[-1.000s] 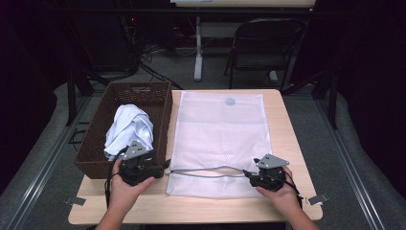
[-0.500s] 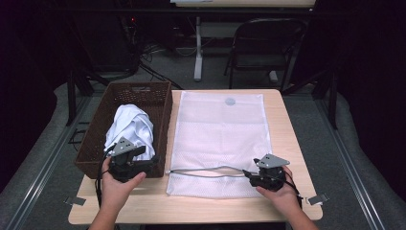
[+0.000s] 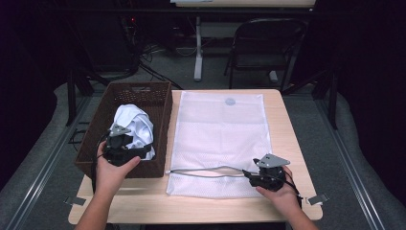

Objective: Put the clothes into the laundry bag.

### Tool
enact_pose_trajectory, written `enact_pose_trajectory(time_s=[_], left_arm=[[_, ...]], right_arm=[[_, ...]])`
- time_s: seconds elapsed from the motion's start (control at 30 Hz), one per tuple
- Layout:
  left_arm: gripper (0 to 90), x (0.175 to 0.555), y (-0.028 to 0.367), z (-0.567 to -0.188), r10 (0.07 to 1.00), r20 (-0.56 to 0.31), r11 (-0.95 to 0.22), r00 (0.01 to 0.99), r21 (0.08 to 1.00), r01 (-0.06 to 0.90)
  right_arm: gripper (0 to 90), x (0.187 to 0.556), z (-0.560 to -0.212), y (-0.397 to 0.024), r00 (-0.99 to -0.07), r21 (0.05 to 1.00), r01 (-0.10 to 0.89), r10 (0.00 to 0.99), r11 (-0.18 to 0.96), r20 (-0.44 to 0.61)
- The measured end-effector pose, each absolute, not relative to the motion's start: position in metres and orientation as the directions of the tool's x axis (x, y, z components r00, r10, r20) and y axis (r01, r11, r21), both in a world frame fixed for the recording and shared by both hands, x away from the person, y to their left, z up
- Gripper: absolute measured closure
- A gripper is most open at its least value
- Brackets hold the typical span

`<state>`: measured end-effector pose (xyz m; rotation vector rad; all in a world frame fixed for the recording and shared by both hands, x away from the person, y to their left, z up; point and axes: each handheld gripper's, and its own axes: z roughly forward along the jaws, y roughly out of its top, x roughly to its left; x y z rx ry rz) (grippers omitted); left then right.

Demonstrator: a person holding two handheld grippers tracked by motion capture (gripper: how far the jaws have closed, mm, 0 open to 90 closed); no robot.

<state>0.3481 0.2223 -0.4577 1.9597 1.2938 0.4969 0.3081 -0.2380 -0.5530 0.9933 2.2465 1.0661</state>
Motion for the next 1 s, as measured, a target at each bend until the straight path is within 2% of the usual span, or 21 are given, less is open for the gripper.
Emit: enact_pose_trajectory(time_s=[0.53, 1.0], left_arm=[[22.3, 0.382, 0.244, -0.439, 0.942, -0.056, -0.191, 0.332, 0.721, 0.666], [22.6, 0.419, 0.245, -0.432, 0.958, -0.023, -0.196, 0.286, 0.676, 0.71]], right_arm=[[39.4, 0.308, -0.554, -0.237, -0.638, 0.798, 0.406, 0.763, 0.446, -0.102], [39.4, 0.308, -0.554, -0.237, -0.64, 0.796, 0.406, 0.761, 0.448, -0.102]])
